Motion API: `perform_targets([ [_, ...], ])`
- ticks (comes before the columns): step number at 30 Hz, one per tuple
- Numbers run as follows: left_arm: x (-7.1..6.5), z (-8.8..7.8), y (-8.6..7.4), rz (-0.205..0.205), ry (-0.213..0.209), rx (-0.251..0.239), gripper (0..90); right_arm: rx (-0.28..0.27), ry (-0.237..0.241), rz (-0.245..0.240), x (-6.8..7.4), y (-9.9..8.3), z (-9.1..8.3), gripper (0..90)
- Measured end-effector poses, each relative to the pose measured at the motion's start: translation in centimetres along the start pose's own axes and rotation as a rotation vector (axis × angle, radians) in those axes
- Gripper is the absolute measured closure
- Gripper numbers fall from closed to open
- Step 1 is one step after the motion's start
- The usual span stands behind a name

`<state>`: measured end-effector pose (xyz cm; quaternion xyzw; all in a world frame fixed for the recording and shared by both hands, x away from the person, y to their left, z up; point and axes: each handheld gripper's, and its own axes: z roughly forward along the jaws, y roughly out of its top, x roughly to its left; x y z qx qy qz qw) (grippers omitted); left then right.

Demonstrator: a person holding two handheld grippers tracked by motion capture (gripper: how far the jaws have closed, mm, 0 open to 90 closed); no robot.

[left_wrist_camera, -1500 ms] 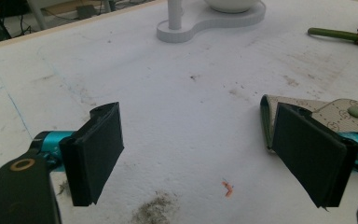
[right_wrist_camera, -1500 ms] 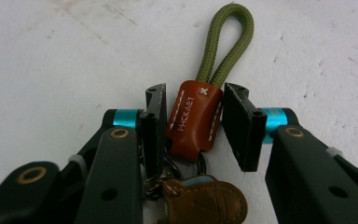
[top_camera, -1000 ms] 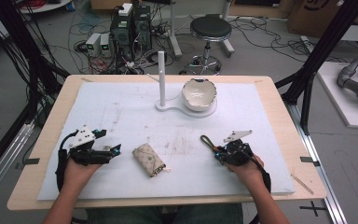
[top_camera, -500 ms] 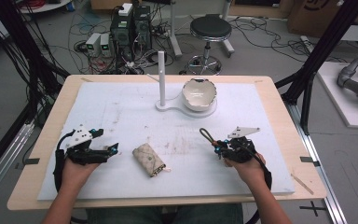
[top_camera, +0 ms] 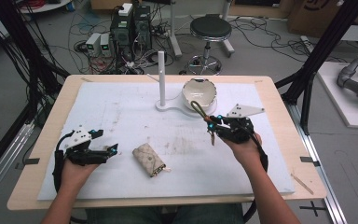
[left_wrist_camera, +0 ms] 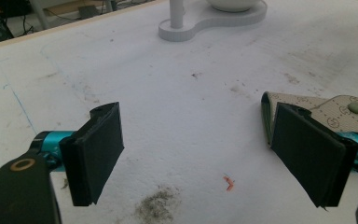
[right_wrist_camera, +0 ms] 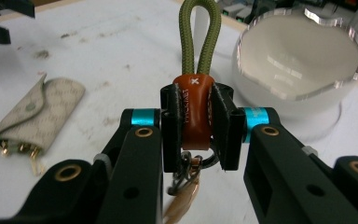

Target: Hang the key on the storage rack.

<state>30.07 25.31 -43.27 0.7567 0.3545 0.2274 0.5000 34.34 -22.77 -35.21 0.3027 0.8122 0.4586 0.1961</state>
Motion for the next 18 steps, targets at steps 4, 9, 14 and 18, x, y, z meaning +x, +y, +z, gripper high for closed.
perform_targets([
  [4, 0.0, -0.1, 0.0, 0.005, 0.002, 0.007, 17.0, -0.006, -0.014, -0.021, -0.5, 2.3, 0.9, 75.8],
  [9, 0.0, -0.1, -0.2, 0.001, 0.003, 0.010, 17.1, -0.010, -0.003, -0.084, 0.0, 5.9, 2.8, 75.6],
  [14, 0.0, -0.3, -0.3, -0.002, 0.010, 0.009, 17.1, -0.022, -0.013, -0.150, 0.8, 8.8, 4.2, 75.6],
  [18, 0.1, -0.6, -0.5, -0.008, 0.015, 0.010, 17.2, -0.018, -0.021, -0.169, 1.2, 10.2, 5.0, 75.6],
])
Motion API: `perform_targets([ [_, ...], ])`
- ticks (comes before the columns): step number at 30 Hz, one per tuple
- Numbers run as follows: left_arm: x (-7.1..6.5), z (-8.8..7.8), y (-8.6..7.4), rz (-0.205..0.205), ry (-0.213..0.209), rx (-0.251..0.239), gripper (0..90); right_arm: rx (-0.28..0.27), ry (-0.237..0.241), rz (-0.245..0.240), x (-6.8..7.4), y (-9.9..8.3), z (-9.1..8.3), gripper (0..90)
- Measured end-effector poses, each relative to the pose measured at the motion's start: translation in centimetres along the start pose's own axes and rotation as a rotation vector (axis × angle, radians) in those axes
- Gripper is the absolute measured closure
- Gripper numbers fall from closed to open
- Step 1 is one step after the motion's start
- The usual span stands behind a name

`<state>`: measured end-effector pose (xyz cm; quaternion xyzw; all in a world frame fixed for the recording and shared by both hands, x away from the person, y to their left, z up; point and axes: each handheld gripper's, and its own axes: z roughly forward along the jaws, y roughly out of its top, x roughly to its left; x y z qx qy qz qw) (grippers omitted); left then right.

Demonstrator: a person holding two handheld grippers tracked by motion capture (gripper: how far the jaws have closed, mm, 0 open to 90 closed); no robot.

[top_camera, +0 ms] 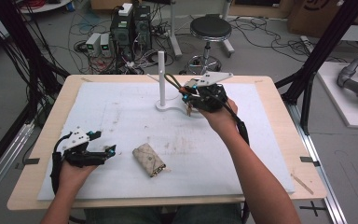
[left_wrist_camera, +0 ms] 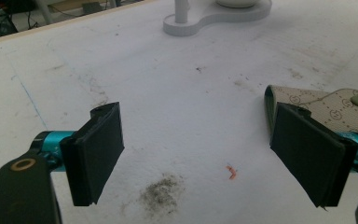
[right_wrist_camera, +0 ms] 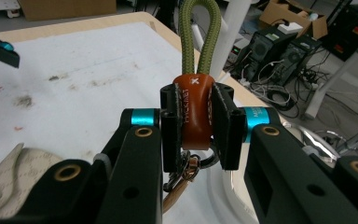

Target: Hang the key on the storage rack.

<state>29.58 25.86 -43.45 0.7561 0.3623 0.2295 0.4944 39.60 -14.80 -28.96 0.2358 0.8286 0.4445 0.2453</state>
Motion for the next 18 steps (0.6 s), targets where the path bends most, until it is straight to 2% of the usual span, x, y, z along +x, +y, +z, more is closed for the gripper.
perform_targets([
  [3, 0.0, -0.2, -0.1, -0.001, 0.003, -0.002, 17.2, 0.000, -0.020, -0.018, -0.2, 1.2, 1.2, 75.7],
  [7, 0.1, -0.3, -0.1, -0.001, 0.008, 0.001, 17.3, -0.001, -0.025, -0.013, -0.3, 1.5, 1.8, 75.6],
  [13, 0.1, -0.5, -0.2, -0.007, 0.010, -0.002, 17.3, 0.029, -0.036, -0.008, -0.3, 1.4, 3.3, 75.5],
  [18, 0.1, -0.5, -0.3, -0.006, 0.008, -0.001, 17.3, 0.042, -0.047, -0.011, -0.4, 1.3, 3.9, 75.2],
])
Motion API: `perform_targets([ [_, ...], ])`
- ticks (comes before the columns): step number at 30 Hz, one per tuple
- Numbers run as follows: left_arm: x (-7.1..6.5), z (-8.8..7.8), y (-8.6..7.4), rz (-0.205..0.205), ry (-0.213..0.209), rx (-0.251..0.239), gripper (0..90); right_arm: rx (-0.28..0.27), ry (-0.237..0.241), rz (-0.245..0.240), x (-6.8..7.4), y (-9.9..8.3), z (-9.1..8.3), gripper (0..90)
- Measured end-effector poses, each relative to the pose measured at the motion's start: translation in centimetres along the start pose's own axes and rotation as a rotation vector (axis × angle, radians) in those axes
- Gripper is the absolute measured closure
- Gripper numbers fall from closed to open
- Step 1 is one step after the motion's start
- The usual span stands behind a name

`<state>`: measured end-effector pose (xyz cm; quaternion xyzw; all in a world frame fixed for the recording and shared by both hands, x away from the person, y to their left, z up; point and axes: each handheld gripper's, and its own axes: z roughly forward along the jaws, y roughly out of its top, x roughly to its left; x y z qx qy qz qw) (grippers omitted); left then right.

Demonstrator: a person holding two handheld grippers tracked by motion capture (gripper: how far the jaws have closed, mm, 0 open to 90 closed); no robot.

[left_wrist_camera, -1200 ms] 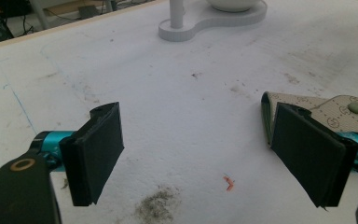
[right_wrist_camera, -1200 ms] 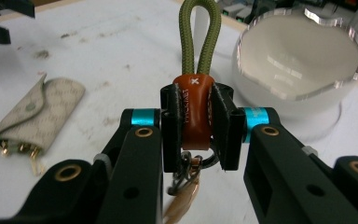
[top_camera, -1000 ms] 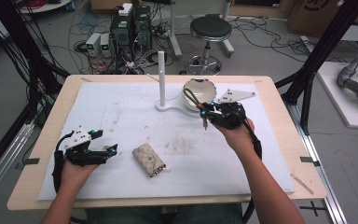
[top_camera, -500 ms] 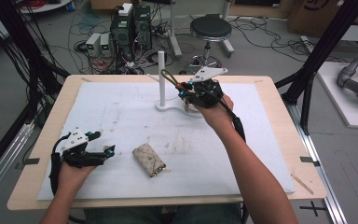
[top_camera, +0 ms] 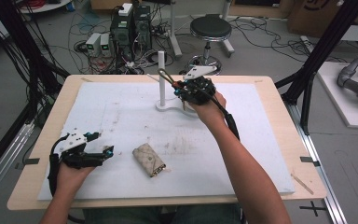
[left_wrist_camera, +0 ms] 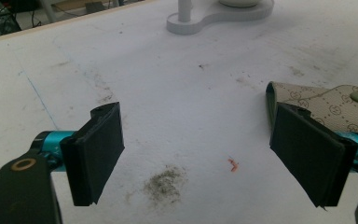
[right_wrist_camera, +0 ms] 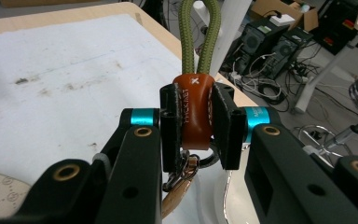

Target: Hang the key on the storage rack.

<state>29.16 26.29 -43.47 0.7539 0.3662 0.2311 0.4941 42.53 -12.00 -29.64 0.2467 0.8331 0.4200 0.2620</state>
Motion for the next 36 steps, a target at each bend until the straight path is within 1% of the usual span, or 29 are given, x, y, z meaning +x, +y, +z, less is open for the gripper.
perform_targets([
  [11, 0.0, 0.1, 0.0, 0.000, -0.001, 0.004, 17.3, 0.016, -0.009, -0.005, 0.0, 0.0, 0.7, 73.9],
  [12, 0.0, 0.1, 0.0, -0.001, 0.000, 0.003, 17.3, 0.020, -0.015, -0.010, 0.0, 0.0, 0.7, 71.4],
  [13, 0.0, 0.1, 0.0, -0.001, 0.000, 0.003, 17.3, 0.028, -0.031, -0.016, 0.1, 0.0, 0.8, 68.2],
  [15, 0.1, 0.0, 0.0, -0.001, 0.001, 0.002, 17.3, 0.037, -0.066, -0.009, 0.2, -0.1, 0.8, 55.3],
  [16, 0.1, 0.0, 0.0, -0.001, 0.001, 0.002, 17.3, 0.035, -0.068, -0.005, 0.1, -0.1, 0.8, 54.6],
  [17, 0.1, 0.0, 0.0, 0.000, 0.000, 0.002, 17.3, 0.035, -0.065, 0.002, 0.1, -0.1, 0.7, 51.8],
  [18, 0.1, 0.1, 0.0, 0.000, 0.000, 0.003, 17.3, 0.032, -0.072, 0.009, 0.1, -0.1, 0.5, 47.9],
  [21, 0.0, 0.1, 0.0, -0.001, -0.002, 0.000, 17.3, 0.025, -0.070, 0.027, 0.0, -0.3, -0.4, 45.3],
  [22, 0.0, 0.1, 0.0, 0.002, -0.003, 0.001, 17.3, 0.027, -0.075, 0.031, -0.1, -0.5, -1.0, 42.5],
  [24, 0.0, 0.1, 0.0, 0.002, -0.003, 0.002, 17.3, 0.019, -0.074, 0.035, -0.1, -0.7, -1.3, 42.4],
  [25, 0.0, 0.2, 0.0, 0.001, -0.005, 0.001, 17.3, 0.002, -0.078, 0.034, -0.2, -1.3, -2.1, 42.2],
  [26, -0.1, 0.2, 0.0, 0.003, -0.006, 0.000, 17.3, 0.002, -0.078, 0.034, -0.2, -1.3, -2.1, 42.2],
  [34, -0.3, 0.4, 0.2, 0.009, -0.013, 0.003, 17.3, 0.003, -0.094, 0.072, -0.6, -4.2, -4.7, 41.0],
  [36, -0.3, 0.4, 0.2, 0.012, -0.014, 0.002, 17.3, -0.007, -0.097, 0.085, -0.8, -4.7, -5.4, 41.0],
])
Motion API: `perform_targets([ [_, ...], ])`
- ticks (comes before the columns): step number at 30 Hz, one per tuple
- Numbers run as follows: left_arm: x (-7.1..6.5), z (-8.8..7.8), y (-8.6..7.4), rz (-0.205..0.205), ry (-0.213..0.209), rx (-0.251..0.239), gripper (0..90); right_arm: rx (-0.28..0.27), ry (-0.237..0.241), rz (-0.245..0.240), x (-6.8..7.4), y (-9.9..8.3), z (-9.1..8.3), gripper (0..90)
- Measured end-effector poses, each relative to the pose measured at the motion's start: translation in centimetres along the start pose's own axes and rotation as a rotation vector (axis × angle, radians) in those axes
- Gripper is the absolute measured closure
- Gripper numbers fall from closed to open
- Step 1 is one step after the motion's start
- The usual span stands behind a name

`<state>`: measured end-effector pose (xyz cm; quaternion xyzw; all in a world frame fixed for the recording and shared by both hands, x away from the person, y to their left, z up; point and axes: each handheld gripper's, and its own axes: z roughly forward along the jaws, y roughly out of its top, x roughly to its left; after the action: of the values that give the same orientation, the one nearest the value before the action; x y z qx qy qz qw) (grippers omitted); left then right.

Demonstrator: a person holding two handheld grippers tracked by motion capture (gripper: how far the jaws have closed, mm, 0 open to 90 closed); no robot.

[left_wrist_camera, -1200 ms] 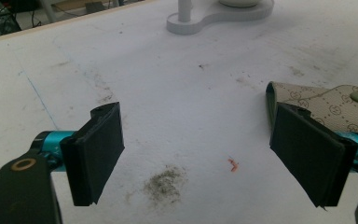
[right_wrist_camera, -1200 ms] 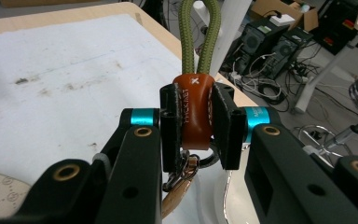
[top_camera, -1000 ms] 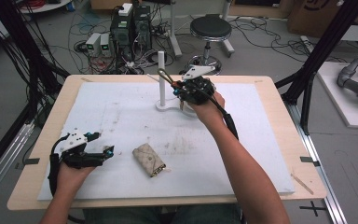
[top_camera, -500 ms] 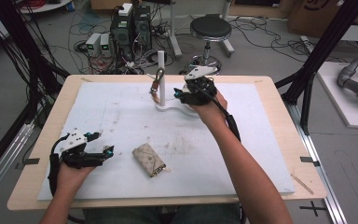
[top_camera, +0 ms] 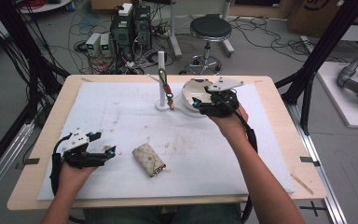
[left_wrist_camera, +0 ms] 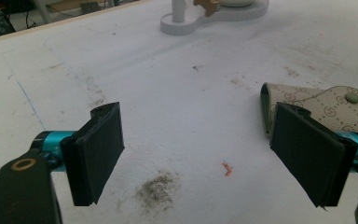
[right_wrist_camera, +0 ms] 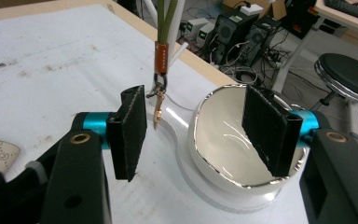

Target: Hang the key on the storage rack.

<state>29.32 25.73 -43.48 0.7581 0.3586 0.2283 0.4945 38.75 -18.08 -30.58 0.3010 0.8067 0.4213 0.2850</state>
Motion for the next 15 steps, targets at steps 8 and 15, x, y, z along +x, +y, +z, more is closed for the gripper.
perform_targets([
  [8, 0.0, 0.1, 0.0, 0.001, -0.003, 0.002, 17.3, -0.048, -0.006, 0.032, -0.8, -2.3, -2.6, 38.3],
  [15, -0.1, 0.2, 0.1, 0.007, -0.008, -0.001, 17.3, -0.064, 0.002, 0.062, -0.9, -5.8, -3.9, 32.5],
])
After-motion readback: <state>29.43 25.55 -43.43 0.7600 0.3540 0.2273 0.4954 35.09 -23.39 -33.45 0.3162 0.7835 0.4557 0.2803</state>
